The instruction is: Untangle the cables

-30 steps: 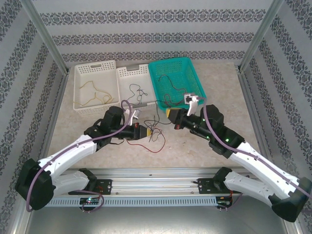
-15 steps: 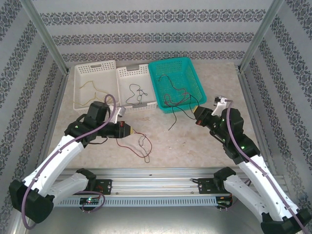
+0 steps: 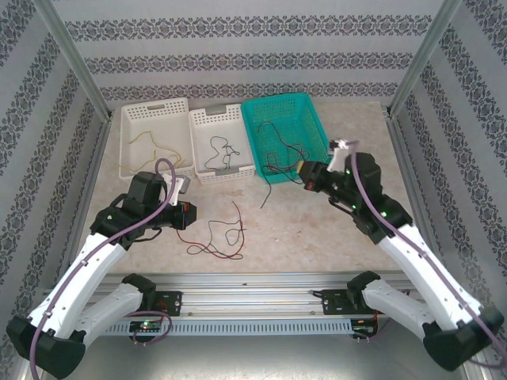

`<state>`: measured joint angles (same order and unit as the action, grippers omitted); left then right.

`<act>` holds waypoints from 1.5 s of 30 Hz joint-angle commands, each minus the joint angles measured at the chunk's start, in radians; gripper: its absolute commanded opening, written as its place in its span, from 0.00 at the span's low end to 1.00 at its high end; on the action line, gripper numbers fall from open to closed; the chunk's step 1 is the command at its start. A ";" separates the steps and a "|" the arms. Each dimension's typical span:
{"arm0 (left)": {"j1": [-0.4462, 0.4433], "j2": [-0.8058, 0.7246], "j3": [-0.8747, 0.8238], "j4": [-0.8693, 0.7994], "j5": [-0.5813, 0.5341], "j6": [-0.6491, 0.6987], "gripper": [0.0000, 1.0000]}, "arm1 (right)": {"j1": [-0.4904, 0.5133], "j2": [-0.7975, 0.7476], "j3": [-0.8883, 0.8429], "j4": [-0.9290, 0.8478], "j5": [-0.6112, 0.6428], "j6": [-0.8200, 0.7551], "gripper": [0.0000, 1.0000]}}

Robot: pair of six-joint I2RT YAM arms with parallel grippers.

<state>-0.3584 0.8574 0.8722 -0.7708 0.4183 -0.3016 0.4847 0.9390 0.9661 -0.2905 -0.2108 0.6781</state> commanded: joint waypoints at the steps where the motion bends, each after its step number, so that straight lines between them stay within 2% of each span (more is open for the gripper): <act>1: 0.009 -0.008 -0.013 0.035 -0.052 0.032 0.00 | 0.071 0.118 0.122 0.041 0.006 -0.074 0.00; 8: 0.010 -0.073 -0.035 0.047 -0.139 0.021 0.00 | 0.106 0.474 0.401 0.062 -0.049 -0.089 0.00; 16: 0.010 -0.099 -0.040 0.045 -0.189 0.023 0.00 | 0.098 0.921 0.825 -0.085 -0.072 -0.125 0.00; 21: 0.011 -0.109 -0.041 0.041 -0.213 0.027 0.11 | 0.081 1.190 1.124 -0.251 -0.060 -0.150 0.00; 27: 0.013 -0.120 -0.044 0.041 -0.221 0.026 0.25 | 0.071 1.414 1.416 -0.431 0.015 -0.178 0.00; 34: 0.013 -0.125 -0.047 0.040 -0.222 0.027 0.33 | 0.053 1.555 1.614 -0.563 0.081 -0.201 0.00; 45: 0.013 -0.125 -0.046 0.040 -0.220 0.028 0.36 | 0.052 1.548 1.618 -0.575 0.080 -0.219 0.05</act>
<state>-0.3576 0.7448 0.8333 -0.7475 0.2077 -0.2905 0.5343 2.4905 2.5465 -0.8417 -0.1455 0.4782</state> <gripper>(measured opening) 0.360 0.054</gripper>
